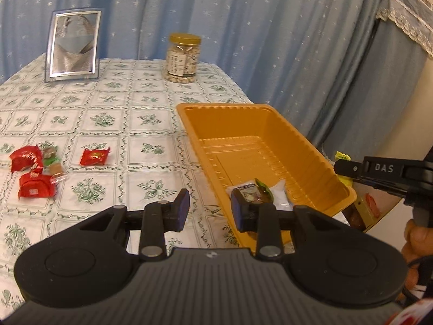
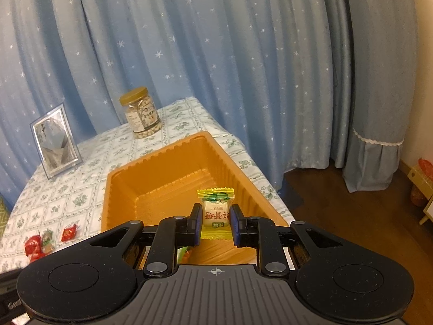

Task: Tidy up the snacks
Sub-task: 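Carry both candies over the orange tray and open both tools to drop them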

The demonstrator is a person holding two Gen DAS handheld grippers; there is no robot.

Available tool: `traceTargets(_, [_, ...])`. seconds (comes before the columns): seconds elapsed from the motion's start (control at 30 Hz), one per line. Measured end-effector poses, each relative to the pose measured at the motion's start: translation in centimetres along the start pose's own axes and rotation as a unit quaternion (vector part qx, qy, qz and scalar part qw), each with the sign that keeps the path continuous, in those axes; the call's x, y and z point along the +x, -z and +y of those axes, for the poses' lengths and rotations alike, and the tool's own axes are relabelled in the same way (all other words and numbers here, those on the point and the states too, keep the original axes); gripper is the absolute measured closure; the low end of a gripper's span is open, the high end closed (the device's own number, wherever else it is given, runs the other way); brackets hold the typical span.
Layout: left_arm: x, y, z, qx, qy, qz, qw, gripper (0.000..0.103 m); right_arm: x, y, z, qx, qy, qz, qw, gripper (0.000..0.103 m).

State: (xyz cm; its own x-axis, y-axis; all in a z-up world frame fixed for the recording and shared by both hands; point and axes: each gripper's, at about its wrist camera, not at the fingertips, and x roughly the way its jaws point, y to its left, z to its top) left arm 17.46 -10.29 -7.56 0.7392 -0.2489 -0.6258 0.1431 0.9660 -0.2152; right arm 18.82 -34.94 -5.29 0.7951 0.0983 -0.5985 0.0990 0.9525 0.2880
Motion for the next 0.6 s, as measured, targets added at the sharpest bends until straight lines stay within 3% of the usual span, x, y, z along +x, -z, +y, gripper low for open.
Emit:
traceTargets(0.17, [-0.8,0.0,0.6,-0.006,-0.005,-0.005,1.0000,0.074,0.9,-0.4,0.0,0.008,-0.019,0.007,1.000,0.077])
traceTargets(0.23, [-1.2,0.0,0.8,-0.005,-0.006,-0.006,0.9999,0.074,0.5,-0.4,-0.4,0.024,-0.020,-0.003,0.999,0.039])
traceTargets(0.27, [-1.5,0.1,1.0,-0.006,-0.008,-0.007,0.9999,0.074,0.1,-0.4,-0.7,0.037,-0.023,-0.010,0.999,0.036])
traceTargets(0.6, [-4.5,1.0,2.7,-0.023,-0.025,-0.006,0.9994,0.070,-4.3,1.1,-0.6,0.060,-0.020,0.000,0.998,0.036])
